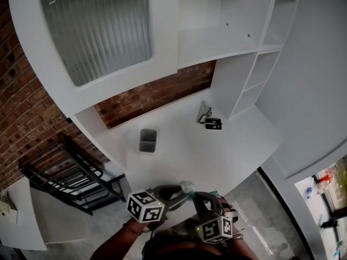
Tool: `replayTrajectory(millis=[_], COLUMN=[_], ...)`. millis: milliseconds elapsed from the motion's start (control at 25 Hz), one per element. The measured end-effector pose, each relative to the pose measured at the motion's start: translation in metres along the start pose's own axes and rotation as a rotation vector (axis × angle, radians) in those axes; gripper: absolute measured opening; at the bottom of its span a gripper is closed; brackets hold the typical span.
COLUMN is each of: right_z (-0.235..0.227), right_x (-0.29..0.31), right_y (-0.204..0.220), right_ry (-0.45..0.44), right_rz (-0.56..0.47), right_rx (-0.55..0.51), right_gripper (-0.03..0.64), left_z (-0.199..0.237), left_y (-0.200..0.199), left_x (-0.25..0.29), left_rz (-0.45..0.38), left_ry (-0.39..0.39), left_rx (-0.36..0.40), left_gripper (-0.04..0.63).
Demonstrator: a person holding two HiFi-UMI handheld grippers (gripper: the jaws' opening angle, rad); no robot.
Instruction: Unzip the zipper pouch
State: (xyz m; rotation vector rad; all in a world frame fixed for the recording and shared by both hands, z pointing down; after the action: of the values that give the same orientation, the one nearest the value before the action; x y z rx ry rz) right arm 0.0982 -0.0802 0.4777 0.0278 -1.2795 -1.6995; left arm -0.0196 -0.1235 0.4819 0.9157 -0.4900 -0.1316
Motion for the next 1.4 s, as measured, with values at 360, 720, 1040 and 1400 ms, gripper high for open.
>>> replayTrajectory(millis=[360, 720, 1040, 1400], right_z=[-0.027, -0.045, -0.041, -0.048], right_x=[-0.008, -0.023, -0.025, -0.013], right_y=[-0.005, -0.028, -0.039, -0.031], right_ry=[-0.1, -0.308, -0.441, -0.392], right_rz=[-0.089, -0.125, -0.188, -0.202], right_rx=[0.09, 0.014, -0.017, 0.036], right_gripper=[0.022, 0.023, 0.023, 0.037], left_z=[-0.007, -0.02, -0.03, -0.032], left_y=[0.006, -0.011, -0.002, 0.003], left_x=[-0.012, 0.009, 0.016, 0.022], left_rz=[0.162, 0.162, 0.182, 0.219], left_ry=[-0.117, -0.099, -0.085, -0.186], left_rx=[0.64, 0.8, 0.84, 0.768], left_gripper=[0.327, 0.327, 0.219, 0.008])
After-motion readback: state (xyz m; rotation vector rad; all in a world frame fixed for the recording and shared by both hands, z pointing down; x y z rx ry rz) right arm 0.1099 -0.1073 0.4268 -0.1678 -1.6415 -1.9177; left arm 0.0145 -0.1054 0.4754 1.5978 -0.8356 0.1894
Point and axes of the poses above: the fingertips, and each gripper's own axes: x forward along the fingers, z to its left, y out of its underside, the point moved 7 cm from there along -x, backward along the fingers, and after that the axes turned 2 degrees about -y, right-handed, at the moved point
